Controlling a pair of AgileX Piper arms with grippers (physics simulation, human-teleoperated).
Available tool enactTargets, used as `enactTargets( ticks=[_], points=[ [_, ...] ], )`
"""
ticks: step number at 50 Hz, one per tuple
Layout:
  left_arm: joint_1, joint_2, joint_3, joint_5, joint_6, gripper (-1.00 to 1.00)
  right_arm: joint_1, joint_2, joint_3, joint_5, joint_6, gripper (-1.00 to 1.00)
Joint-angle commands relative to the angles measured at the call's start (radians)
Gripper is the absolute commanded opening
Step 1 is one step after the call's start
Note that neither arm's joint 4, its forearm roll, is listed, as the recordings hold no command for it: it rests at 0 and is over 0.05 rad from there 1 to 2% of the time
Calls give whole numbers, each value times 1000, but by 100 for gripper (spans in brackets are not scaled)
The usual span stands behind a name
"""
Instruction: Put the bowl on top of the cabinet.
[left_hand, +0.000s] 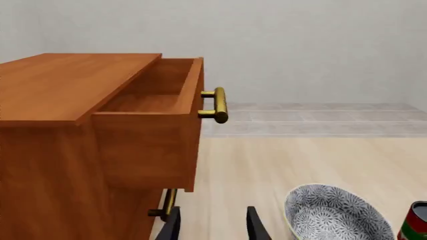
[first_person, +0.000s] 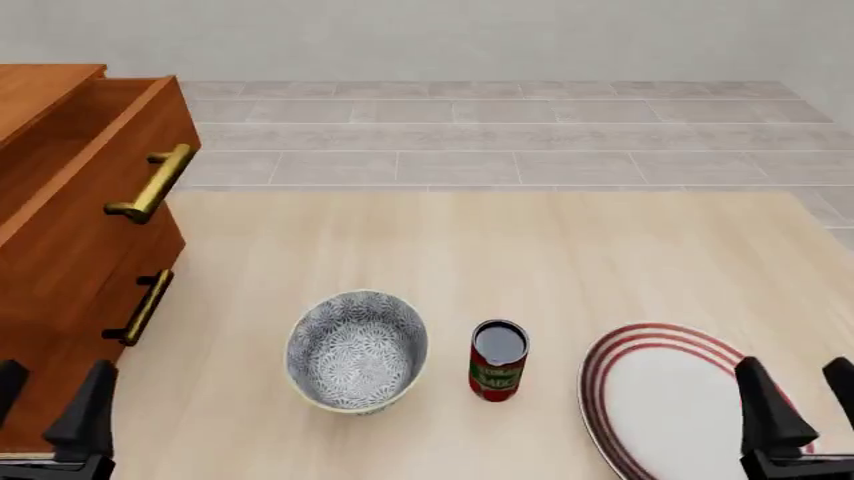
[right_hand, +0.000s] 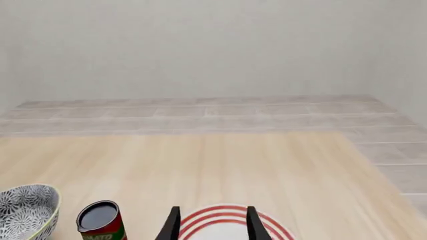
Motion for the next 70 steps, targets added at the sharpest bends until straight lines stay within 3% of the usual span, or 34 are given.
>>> enactTargets(
  ticks=[1,26,28,30,34,37,41,49,50,56,70],
  points=[
    [6,1,-1,-2,12,100,-8,-22,19,-23,-24,100],
    [3,1,-4,5,35,100,-8,-17,22,-29,-24,100],
    [1,28,-20,9,-8,100,-9,-17,22,-30,-25,100],
    [-24,27,-68,48,-28,100,-8,-18,23,-29,-25,100],
    [-50,14,-157,122,2,100,-10,-22,24,-28,-20,100],
    [-102,55,-221,160,-80,100,-12,-24,23,-27,-18,100],
    [-146,43,-309,231,-57,100,-13,-25,23,-28,-17,100],
    [-237,92,-403,274,-61,100,-10,-27,27,-30,-20,100],
    [-275,123,-420,272,-86,100,-10,-27,27,-30,-20,100],
    [-363,196,-484,255,-71,100,-10,-25,27,-33,-21,100],
    [-515,560,-477,35,-141,100,-11,-28,27,-36,-22,100]
  ],
)
